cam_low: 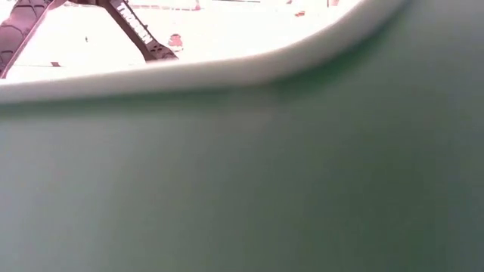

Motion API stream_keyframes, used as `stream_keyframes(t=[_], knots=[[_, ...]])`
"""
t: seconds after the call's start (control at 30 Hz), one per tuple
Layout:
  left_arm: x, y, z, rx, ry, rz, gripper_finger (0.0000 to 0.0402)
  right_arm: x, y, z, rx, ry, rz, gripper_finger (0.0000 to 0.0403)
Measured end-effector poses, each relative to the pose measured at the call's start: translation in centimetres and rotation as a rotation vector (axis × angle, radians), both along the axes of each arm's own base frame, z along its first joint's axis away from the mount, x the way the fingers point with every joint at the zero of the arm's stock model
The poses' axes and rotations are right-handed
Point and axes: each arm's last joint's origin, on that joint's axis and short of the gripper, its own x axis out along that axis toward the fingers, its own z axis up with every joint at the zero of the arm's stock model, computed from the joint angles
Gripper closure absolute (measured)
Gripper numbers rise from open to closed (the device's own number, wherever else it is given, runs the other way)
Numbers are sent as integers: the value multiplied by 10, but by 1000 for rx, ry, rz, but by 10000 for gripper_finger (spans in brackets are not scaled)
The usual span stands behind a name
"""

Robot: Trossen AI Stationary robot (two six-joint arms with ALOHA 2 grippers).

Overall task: Sort crayons
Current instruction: Put the orange crayon into the orange bin

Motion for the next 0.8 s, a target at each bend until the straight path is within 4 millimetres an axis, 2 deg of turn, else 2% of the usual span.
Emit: stream_keyframes(t=[0.23, 0.47, 0.63, 0.8], knots=[[33, -36, 21, -3, 45, -71, 401, -1, 1, 0, 3, -1, 2, 234], [78, -92, 54, 35, -5, -224, 401, -4, 7, 0, 12, -8, 21, 234], [108, -130, 86, 37, -143, -314, 401, -8, 12, 0, 26, -16, 27, 234], [132, -159, 112, -106, -383, -348, 401, -10, 14, 1, 33, -21, 33, 234]])
